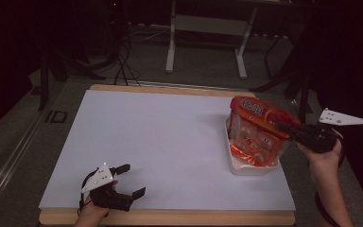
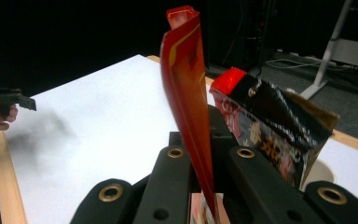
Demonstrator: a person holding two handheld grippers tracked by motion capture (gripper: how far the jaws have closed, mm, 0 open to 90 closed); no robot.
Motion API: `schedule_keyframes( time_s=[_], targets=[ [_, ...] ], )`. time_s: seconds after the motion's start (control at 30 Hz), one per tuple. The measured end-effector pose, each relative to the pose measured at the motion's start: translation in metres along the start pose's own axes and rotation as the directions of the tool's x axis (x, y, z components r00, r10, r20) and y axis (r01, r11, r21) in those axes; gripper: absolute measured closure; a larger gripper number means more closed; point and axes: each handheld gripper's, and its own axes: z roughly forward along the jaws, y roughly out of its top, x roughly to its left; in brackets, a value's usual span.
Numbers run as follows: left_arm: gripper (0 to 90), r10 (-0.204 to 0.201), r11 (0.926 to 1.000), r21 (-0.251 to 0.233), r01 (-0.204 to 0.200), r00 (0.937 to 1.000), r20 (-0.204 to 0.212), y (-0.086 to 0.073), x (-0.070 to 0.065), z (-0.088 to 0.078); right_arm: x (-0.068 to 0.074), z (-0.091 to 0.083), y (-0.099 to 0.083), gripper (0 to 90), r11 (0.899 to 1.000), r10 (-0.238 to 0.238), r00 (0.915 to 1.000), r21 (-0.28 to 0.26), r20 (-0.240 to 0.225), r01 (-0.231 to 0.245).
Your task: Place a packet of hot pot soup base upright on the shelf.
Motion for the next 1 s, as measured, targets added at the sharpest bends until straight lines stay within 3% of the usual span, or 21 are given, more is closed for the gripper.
schedule_keyframes(
  time_s=[0.27, 0.63, 0.7, 0.8, 0.87, 1.0],
  targets=[
    [1.6, -0.006, 1.0000, 0.006, 0.006, 1.0000, 0.005, -0.002, 0.000, 0.002, -0.002, 0.008, -0.023, 90.0, 0.999, 0.021, 0.9997, 0.033, 0.011, -0.022],
    [1.6, -0.006, 0.9999, 0.013, 0.006, 0.9999, 0.008, -0.003, 0.001, 0.004, -0.011, -0.007, -0.050, 89.8, 0.996, 0.084, 0.9951, 0.005, 0.052, -0.085],
    [1.6, -0.011, 0.9999, 0.010, 0.010, 0.9999, 0.007, -0.003, 0.001, 0.004, -0.014, -0.010, -0.056, 89.7, 0.994, 0.105, 0.9936, -0.018, 0.042, -0.104],
    [1.6, -0.013, 0.9999, 0.010, 0.013, 0.9999, 0.006, -0.004, 0.001, 0.003, -0.014, -0.011, -0.056, 87.9, 0.994, 0.106, 0.9933, -0.025, 0.044, -0.105],
    [1.6, -0.012, 0.9999, 0.009, 0.012, 0.9999, 0.008, -0.004, 0.001, 0.003, -0.011, -0.010, -0.053, 80.6, 0.995, 0.102, 0.9938, -0.027, 0.043, -0.101],
    [1.6, -0.014, 0.9999, 0.009, 0.014, 0.9998, 0.010, -0.004, 0.001, 0.003, -0.003, -0.016, -0.034, 77.8, 0.994, 0.082, 0.9959, -0.075, 0.039, -0.079]
  ],
)
